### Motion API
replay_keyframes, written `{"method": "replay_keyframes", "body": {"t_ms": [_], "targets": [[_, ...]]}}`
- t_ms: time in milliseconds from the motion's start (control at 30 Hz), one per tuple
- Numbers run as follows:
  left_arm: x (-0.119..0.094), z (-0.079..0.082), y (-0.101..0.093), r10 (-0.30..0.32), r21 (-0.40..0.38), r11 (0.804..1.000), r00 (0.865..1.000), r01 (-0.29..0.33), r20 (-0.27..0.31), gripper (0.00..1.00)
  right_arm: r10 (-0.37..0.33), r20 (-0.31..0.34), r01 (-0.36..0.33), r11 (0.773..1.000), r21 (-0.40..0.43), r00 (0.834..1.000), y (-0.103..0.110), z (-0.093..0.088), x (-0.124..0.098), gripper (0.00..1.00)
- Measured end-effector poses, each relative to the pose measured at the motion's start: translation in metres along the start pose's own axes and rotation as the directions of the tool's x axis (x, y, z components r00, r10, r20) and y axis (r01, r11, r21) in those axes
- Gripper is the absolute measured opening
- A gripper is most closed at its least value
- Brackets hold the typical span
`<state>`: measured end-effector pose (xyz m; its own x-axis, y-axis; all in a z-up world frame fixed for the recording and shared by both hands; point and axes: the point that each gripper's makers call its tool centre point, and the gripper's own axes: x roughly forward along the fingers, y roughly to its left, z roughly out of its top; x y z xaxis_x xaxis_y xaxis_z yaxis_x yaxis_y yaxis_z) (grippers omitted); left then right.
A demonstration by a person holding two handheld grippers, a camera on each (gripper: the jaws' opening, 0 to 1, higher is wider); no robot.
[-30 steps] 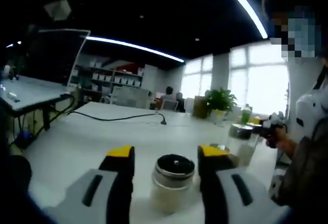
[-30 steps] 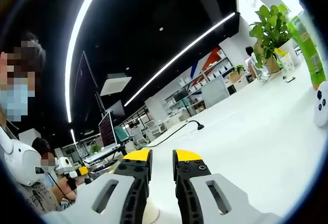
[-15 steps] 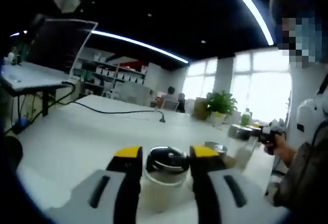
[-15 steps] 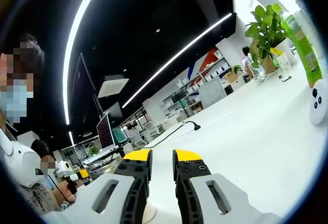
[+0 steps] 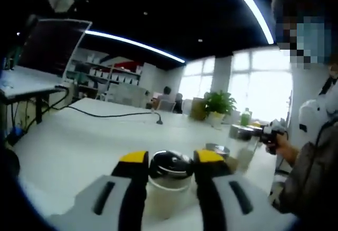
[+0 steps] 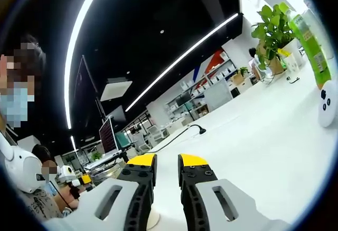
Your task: Rotate the seasoning bottle until the label or dispensing opening points toward the visible target arrow and the bottle remains upright within the marked orientation range
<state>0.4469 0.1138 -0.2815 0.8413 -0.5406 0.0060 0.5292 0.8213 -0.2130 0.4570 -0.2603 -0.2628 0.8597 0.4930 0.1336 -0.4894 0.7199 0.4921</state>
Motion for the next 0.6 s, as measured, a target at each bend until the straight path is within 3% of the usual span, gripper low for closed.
{"method": "replay_keyframes", "body": {"t_ms": [333, 600], "targets": [[0.0026, -0.0031, -0.0038, -0.091, 0.049, 0.994, 0.993, 0.095, -0.071, 0.35, 0.008, -0.002, -0.008, 1.0, -0.004, 1.0, 0.0013, 0.0008, 0.0014, 0.15], [0.0035, -0.0049, -0.0054, -0.157, 0.05, 0.985, 0.983, 0.162, -0.09, 0.35, 0.018, -0.006, -0.018, 1.0, -0.007, 1.0, 0.0026, 0.0013, 0.003, 0.15]]}}
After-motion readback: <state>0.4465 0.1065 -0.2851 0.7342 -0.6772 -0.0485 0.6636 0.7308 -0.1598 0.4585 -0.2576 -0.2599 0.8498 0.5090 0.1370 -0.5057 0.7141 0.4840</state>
